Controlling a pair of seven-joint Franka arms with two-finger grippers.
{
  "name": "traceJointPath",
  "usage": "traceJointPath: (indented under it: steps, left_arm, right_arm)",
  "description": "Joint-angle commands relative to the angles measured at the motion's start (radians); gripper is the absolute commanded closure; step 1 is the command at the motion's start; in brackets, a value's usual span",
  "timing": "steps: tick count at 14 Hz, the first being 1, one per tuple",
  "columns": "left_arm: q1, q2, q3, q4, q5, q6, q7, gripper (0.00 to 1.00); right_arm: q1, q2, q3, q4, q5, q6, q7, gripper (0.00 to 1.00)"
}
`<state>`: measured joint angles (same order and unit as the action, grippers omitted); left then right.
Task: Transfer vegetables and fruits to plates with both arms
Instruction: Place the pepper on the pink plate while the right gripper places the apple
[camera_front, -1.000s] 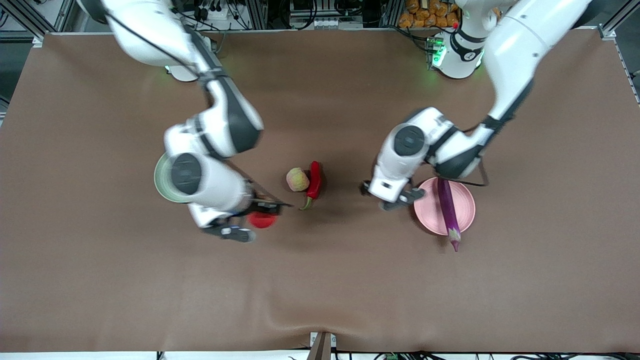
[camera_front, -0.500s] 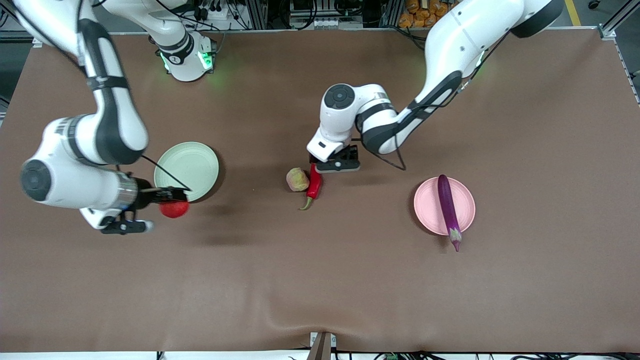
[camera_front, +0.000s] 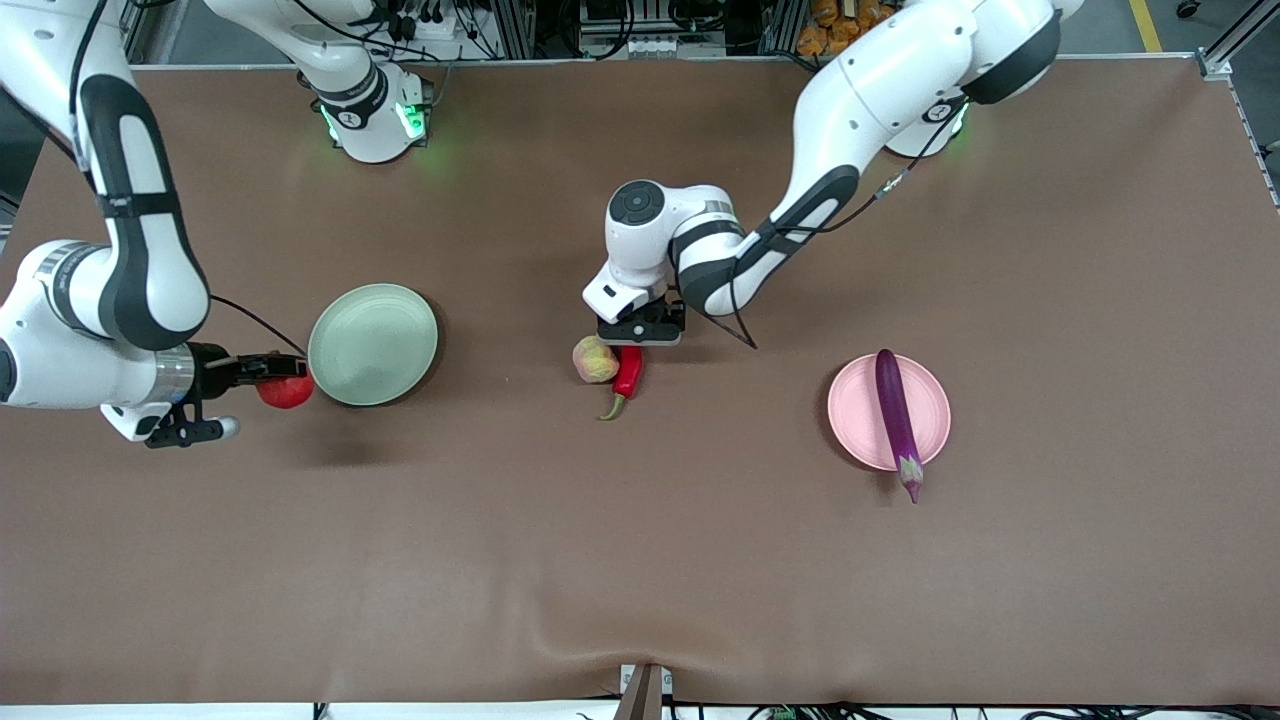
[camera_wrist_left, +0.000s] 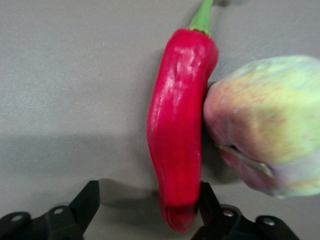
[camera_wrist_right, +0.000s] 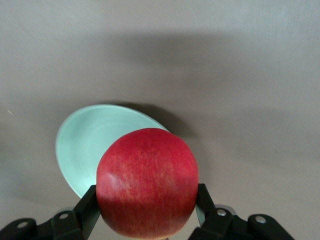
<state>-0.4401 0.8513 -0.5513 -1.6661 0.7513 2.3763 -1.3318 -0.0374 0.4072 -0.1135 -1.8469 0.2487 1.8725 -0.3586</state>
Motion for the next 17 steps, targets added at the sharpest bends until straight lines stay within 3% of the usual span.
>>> traceJointPath:
  steps: [1, 5, 8, 12, 17]
  left_arm:
    - [-0.002, 0.006, 0.014, 0.026, 0.023, 0.006, 0.010, 1.00]
    - [0.124, -0.076, -0.019, -0.029, 0.008, -0.005, 0.002, 1.00]
    - [0.274, -0.126, -0.071, -0.055, 0.008, -0.029, 0.010, 1.00]
    - [0.460, -0.179, -0.130, -0.054, 0.008, -0.179, 0.035, 1.00]
    - [0.644, -0.179, -0.163, -0.104, 0.008, -0.253, 0.132, 1.00]
  right_arm:
    - [-0.007, 0.037, 0.025, -0.034, -0.016, 0.007, -0.011, 0.51]
    - [0.001, 0.105, 0.029, -0.032, -0.002, -0.012, -0.010, 0.45]
    - [-0.001, 0.116, 0.031, -0.031, 0.013, -0.055, -0.011, 0.00]
    - [0.013, 0.096, 0.031, 0.046, 0.067, -0.189, -0.003, 0.00]
    - [0.178, 0.107, 0.029, 0.182, 0.200, -0.216, 0.151, 0.00]
